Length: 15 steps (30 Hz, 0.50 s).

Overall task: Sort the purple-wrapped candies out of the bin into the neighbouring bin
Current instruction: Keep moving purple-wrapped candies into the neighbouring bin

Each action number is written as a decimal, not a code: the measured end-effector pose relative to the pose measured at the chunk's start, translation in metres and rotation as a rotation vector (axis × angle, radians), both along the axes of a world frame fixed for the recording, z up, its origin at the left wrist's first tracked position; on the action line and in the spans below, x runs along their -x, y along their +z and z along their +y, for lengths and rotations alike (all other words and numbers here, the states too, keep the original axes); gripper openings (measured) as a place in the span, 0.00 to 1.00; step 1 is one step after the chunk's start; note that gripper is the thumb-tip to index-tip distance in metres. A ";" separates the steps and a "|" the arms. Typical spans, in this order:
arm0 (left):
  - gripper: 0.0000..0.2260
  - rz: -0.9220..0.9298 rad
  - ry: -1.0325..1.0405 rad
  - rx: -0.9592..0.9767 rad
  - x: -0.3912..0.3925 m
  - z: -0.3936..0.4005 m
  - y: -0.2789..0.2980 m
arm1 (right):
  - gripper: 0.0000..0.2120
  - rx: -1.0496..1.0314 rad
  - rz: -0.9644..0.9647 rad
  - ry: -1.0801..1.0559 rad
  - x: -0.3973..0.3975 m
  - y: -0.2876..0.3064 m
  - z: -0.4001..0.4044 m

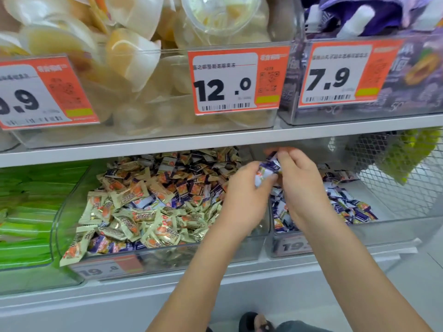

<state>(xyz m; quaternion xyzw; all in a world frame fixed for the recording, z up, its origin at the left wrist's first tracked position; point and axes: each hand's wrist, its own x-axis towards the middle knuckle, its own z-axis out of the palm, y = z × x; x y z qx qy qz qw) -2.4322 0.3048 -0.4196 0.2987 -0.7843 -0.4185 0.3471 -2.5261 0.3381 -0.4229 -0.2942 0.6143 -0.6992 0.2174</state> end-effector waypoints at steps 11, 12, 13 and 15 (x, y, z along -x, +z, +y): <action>0.27 -0.118 -0.295 0.031 0.027 0.009 -0.013 | 0.17 -0.277 0.061 -0.219 0.059 -0.009 0.031; 0.25 -0.093 -0.299 0.040 0.022 0.008 -0.013 | 0.17 -0.282 0.065 -0.220 0.058 -0.007 0.031; 0.24 -0.080 -0.292 0.070 0.016 0.007 -0.013 | 0.16 -0.276 0.065 -0.211 0.056 -0.004 0.030; 0.20 -0.052 -0.235 0.154 0.004 0.004 -0.012 | 0.13 -0.250 0.062 -0.177 0.051 0.001 0.029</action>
